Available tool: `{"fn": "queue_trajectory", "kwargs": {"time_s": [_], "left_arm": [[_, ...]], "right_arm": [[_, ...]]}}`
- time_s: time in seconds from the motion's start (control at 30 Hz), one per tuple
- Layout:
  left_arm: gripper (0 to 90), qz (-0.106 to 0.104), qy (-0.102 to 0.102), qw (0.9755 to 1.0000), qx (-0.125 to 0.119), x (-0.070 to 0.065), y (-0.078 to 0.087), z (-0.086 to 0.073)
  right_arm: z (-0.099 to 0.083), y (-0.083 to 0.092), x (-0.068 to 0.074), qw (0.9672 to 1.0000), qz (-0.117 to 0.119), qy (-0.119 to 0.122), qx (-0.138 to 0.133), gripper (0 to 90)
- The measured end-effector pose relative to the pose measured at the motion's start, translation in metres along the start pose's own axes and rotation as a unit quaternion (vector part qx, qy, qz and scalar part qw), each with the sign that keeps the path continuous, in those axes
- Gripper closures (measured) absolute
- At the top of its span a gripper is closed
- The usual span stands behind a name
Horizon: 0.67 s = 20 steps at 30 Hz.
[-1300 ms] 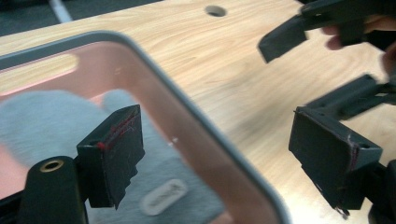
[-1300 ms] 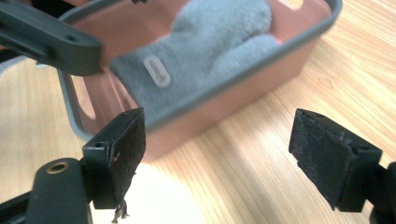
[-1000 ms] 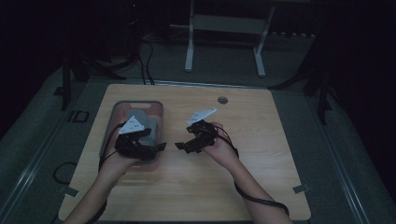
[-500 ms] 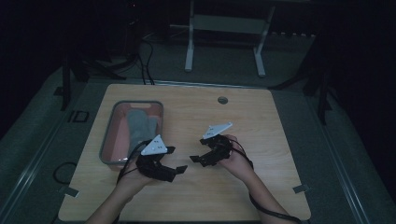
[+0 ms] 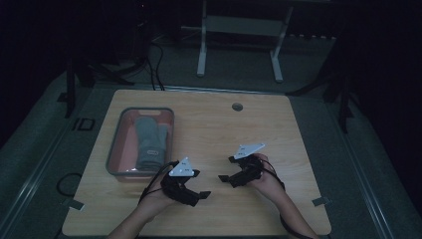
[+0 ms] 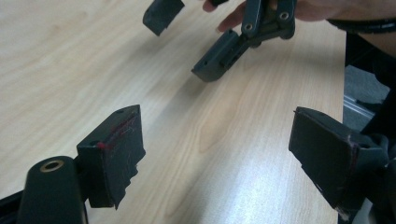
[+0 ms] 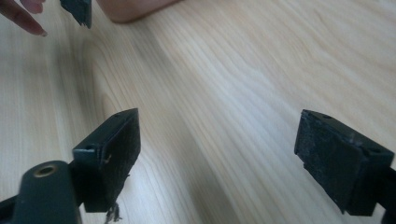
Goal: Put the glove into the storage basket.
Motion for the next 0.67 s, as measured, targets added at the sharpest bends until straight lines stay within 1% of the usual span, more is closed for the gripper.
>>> {"fn": "queue_trajectory", "kwargs": {"time_s": [0.1,0.27,0.37,0.43,0.47,0.53,0.6,0.67], "left_arm": [[18.4,-0.008,0.001,0.9999,0.007,-0.004,-0.007,-0.004],[18.3,-0.017,0.003,0.9998,0.005,-0.008,-0.012,-0.005],[18.4,-0.019,0.005,0.9998,0.001,-0.008,-0.013,-0.007],[18.3,-0.02,0.007,0.9998,0.004,-0.008,-0.015,-0.009],[18.3,-0.02,0.007,0.9998,0.005,-0.008,-0.015,-0.01],[18.3,-0.023,0.011,0.9997,0.005,-0.009,-0.016,-0.011],[18.4,-0.023,0.009,0.9997,0.007,-0.009,-0.017,-0.012],[18.3,-0.027,0.012,0.9996,0.002,-0.01,-0.017,-0.011]], "right_arm": [[-0.01,0.002,-0.005,1.0,-0.007,0.005,0.005,14.0],[-0.022,0.008,-0.012,0.9999,-0.016,0.003,0.002,14.0],[-0.031,0.011,-0.017,0.9998,-0.021,-0.004,0.003,14.1],[-0.038,0.013,-0.02,0.9996,-0.024,-0.009,0.007,14.1],[-0.04,0.015,-0.022,0.9995,-0.029,-0.011,0.007,14.1],[-0.043,0.017,-0.023,0.9995,-0.027,-0.017,0.005,14.2],[-0.043,0.019,-0.024,0.9994,-0.029,-0.018,0.0,14.1],[-0.044,0.019,-0.026,0.9994,-0.03,-0.019,-0.002,14.2]]}}
Point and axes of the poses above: each handheld gripper's, and its own axes: y roughly backward along the jaws, z roughly out of its top, x roughly to its left, the point moved 10 cm from there along -y, roughly forward along the jaws, and after that the axes turned 12 degrees about -y, right-handed, at the moved point
